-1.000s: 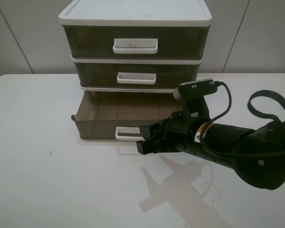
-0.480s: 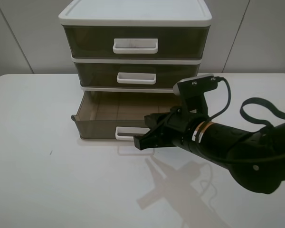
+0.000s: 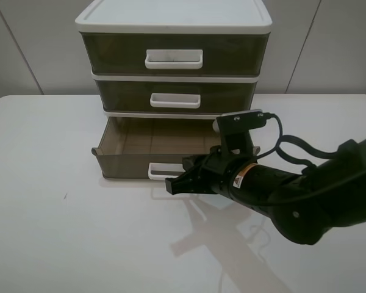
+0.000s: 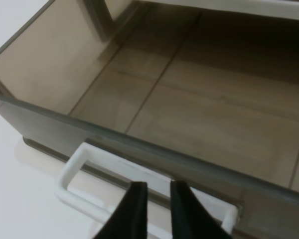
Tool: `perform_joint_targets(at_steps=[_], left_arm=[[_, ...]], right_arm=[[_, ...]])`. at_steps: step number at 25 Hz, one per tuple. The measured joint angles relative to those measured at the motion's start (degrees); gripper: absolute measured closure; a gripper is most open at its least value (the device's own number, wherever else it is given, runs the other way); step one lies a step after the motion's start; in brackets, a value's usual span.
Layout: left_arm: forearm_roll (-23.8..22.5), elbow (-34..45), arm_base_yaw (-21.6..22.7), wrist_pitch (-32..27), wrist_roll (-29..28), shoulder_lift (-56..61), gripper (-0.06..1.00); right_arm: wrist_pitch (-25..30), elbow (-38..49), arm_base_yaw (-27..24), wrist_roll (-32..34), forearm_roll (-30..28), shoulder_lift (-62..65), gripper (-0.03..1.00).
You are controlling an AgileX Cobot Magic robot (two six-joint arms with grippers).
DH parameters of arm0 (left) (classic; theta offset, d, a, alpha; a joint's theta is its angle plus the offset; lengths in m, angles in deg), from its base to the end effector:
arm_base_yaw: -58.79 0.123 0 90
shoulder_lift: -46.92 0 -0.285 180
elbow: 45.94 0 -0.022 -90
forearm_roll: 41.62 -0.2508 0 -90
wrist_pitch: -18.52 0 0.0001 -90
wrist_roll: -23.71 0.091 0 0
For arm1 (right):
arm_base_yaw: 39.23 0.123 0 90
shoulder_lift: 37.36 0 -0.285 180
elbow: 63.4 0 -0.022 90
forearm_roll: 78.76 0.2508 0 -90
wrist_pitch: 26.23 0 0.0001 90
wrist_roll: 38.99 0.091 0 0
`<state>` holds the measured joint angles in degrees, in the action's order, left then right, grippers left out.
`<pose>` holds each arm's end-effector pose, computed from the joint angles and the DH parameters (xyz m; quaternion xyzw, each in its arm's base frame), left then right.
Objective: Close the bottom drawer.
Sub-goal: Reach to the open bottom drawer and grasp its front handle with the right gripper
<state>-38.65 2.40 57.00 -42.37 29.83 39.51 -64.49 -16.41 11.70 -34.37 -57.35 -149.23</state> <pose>-0.0066 -0.0039 0.2783 0.0598 0.8486 -0.0060 0.5256 0.1999 0.2136 0.1137 -0.1667 0.8570 0.2024 0.4436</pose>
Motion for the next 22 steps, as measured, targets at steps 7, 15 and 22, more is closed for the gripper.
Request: perform_joint_targets(at_steps=[7,15,22], left_arm=[[0.00,0.00,0.00,0.00,0.00,0.00,0.23],[0.00,0.00,0.00,0.00,0.00,0.00,0.23],[-0.02,0.00,0.00,0.00,0.00,0.00,0.23]], right_arm=[[0.00,-3.51,0.16,0.97,-0.35,-3.43,0.95],[-1.48,-5.50,0.68,2.72,-0.14,-8.24,0.95],[-4.85,-5.56,0.80,2.89,2.41,-10.08,0.95]])
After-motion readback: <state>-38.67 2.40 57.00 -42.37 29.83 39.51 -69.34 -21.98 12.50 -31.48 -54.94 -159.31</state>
